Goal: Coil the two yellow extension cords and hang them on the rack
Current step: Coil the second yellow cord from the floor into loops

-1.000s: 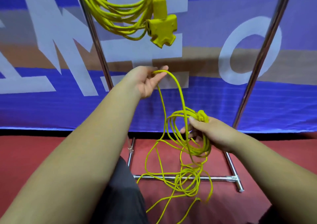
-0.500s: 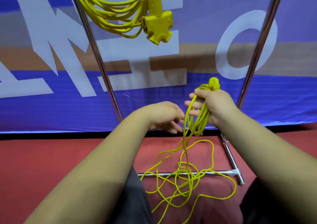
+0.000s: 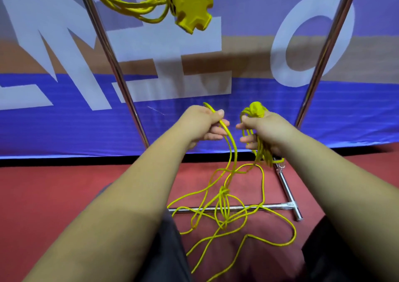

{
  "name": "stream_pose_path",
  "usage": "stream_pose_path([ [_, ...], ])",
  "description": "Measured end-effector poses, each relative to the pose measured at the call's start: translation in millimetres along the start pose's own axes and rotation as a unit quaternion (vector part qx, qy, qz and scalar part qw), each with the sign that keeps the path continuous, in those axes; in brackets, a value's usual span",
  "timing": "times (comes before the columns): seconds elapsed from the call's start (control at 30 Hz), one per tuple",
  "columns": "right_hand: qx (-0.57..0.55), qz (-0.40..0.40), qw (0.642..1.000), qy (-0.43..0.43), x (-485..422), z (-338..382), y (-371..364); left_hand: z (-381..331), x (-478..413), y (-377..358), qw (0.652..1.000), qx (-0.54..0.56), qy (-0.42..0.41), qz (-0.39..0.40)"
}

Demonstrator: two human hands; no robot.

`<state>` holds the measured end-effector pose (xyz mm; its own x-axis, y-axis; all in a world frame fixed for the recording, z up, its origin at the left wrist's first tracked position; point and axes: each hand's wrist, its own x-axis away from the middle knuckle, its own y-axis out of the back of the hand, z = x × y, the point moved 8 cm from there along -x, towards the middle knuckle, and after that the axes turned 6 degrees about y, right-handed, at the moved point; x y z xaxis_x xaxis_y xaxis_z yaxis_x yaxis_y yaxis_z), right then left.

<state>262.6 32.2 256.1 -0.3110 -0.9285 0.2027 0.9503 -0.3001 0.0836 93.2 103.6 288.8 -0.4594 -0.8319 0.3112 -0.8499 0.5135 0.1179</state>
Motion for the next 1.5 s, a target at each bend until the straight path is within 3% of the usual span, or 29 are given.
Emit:
stream_pose_path([
  [0.07,0.111,0.067,0.991,-0.014,2,-18,-11,-1,-3,11,0.99,0.134,0.032,-0.01],
  [0.13,0.146,0.124,0.981,-0.034,5,-35,-23,0,-8,22,0.967,0.249,0.057,-0.016],
  [0.3,0.02,0.183,0.982,-0.048,15,-44,-42,3,-16,51,0.894,0.438,0.066,-0.064],
  [0.47,-0.067,0.191,0.979,-0.031,22,-31,-55,8,-23,60,0.851,0.512,0.067,-0.092],
  [0.53,-0.09,0.177,0.98,-0.017,23,-23,-55,10,-25,58,0.884,0.453,0.082,-0.086],
  [0.63,-0.114,0.141,0.983,0.011,22,-11,-52,12,-17,45,0.97,0.199,0.114,-0.082],
  [0.7,-0.118,0.116,0.986,0.012,22,-7,-48,10,-11,43,0.985,0.053,0.106,-0.125],
  [0.77,-0.142,0.083,0.986,-0.003,20,-8,-43,2,-4,48,0.969,-0.129,0.079,-0.195],
  [0.83,-0.179,0.043,0.983,-0.02,16,-8,-36,1,6,38,0.957,-0.223,0.08,-0.167],
  [0.93,-0.229,-0.005,0.973,-0.032,8,-6,-25,27,22,-5,0.959,-0.237,0.137,0.078],
  [1.0,-0.25,-0.021,0.967,-0.033,5,-4,-19,32,30,-24,0.932,-0.31,0.091,0.164],
  [1.13,-0.274,-0.053,0.96,-0.034,4,-1,-11,34,16,-22,0.881,-0.464,0.016,0.092],
  [1.2,-0.278,-0.064,0.958,-0.034,3,-1,-10,40,10,-16,0.897,-0.434,0.043,0.066],
  [1.27,-0.274,-0.073,0.959,-0.033,3,-3,-8,40,12,-13,0.939,-0.33,0.077,0.065],
  [1.37,-0.206,-0.071,0.975,-0.049,4,-8,-4,26,9,5,0.978,-0.195,0.081,-0.005],
  [1.43,-0.15,-0.073,0.984,-0.064,5,-13,0,18,1,30,0.986,-0.126,0.075,-0.082],
  [1.5,-0.104,-0.091,0.988,-0.068,4,-18,8,14,-4,64,0.971,-0.123,0.083,-0.188],
])
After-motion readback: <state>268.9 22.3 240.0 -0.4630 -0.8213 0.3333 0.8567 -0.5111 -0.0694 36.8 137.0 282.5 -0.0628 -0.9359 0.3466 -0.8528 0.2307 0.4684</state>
